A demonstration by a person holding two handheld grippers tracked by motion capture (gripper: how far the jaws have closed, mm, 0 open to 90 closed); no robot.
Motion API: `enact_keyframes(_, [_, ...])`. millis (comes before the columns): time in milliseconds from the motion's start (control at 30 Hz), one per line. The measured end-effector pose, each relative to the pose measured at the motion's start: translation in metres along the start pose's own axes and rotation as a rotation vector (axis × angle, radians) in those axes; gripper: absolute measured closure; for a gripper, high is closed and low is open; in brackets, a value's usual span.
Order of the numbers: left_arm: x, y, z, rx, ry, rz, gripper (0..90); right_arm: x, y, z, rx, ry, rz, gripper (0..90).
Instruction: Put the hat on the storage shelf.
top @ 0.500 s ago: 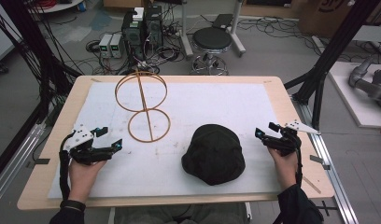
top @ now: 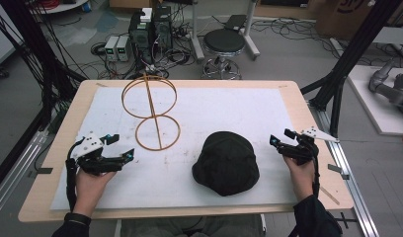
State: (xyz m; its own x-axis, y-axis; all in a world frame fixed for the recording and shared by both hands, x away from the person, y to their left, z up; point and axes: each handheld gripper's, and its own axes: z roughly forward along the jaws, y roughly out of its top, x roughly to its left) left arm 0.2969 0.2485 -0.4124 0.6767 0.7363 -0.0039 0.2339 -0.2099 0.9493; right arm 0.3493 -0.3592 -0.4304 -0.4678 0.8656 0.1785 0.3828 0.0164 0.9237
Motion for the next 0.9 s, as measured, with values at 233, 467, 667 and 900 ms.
enact_keyframes(233, [-0.031,0.017,0.018,-0.035,-0.155,0.028,19.2,0.001,-0.001,-0.002,0.003,-0.001,-0.006,22.2])
enact_keyframes(467, [-0.051,0.029,0.040,-0.043,-0.305,0.044,19.1,0.002,-0.001,-0.002,0.007,-0.004,-0.008,22.2])
enact_keyframes(667, [-0.067,0.034,0.057,-0.038,-0.399,0.042,18.9,0.001,-0.001,-0.001,0.009,-0.006,-0.009,22.1])
enact_keyframes(900, [-0.089,0.038,0.077,-0.029,-0.489,0.051,18.7,0.001,-0.001,0.001,0.012,-0.007,-0.014,22.2])
